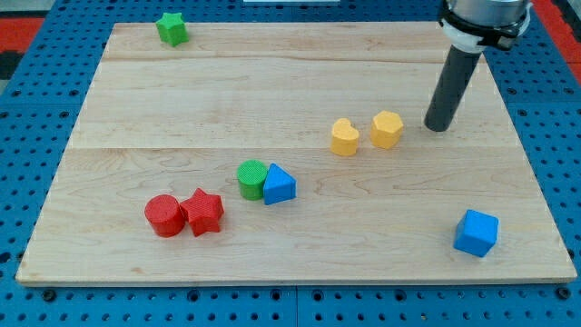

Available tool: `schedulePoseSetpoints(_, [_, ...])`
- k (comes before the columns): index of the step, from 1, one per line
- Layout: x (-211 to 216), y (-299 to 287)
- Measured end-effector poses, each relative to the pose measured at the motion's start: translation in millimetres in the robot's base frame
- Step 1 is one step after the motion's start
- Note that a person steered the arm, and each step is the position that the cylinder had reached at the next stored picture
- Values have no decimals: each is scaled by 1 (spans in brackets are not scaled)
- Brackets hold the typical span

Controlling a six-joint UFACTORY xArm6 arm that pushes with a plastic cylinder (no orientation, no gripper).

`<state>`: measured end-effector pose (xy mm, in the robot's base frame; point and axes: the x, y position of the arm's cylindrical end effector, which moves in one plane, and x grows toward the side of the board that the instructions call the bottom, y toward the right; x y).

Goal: Push the yellow hexagon into the yellow heart

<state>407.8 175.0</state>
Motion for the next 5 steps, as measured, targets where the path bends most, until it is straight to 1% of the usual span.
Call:
schedulePoseSetpoints(1, [-24, -95])
schedulePoseSetpoints(2, [-1, -77])
schedulePoseSetpoints(3, [59, -48])
schedulePoseSetpoints(4, [52, -70])
schedulePoseSetpoints(5, [6, -153])
